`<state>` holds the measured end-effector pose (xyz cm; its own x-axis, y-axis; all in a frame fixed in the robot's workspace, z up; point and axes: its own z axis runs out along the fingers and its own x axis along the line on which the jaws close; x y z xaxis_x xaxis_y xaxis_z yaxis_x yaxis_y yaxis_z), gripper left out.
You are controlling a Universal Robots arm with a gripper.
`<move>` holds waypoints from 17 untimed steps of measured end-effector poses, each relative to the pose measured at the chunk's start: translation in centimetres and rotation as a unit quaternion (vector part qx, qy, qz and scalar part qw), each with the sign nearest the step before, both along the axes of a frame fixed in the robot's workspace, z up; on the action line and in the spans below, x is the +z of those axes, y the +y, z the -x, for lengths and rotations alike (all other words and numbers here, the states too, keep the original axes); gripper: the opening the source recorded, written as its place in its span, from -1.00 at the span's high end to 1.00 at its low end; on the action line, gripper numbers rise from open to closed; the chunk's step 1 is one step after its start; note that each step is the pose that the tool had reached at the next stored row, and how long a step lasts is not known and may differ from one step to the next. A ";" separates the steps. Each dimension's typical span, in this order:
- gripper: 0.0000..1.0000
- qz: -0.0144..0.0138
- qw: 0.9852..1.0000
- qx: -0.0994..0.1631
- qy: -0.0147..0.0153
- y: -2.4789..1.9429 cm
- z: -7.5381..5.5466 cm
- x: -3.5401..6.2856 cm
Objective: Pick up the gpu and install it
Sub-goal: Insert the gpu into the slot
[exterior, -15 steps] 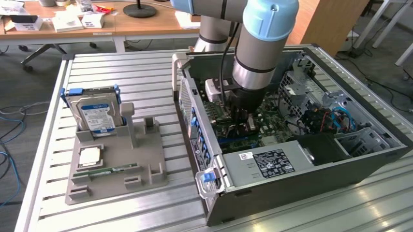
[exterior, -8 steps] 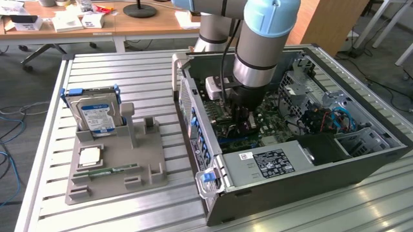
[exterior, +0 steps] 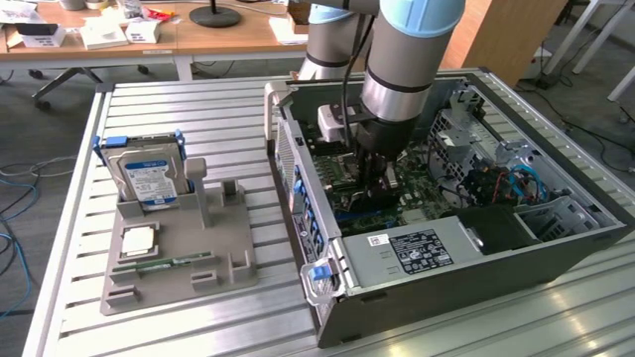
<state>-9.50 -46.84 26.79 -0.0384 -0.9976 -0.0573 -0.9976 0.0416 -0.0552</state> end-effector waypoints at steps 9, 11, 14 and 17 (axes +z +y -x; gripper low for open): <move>0.21 0.000 1.000 0.000 0.000 0.00 0.0 3.03; 0.21 0.000 1.000 0.000 0.000 0.00 0.0 3.66; 0.21 0.000 1.000 0.000 0.000 0.00 0.0 4.44; 0.21 0.000 1.000 0.000 0.000 0.00 0.0 4.98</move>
<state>-9.50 -46.84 31.77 -0.0384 -0.9976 -0.0572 -0.9976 0.0416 -0.0551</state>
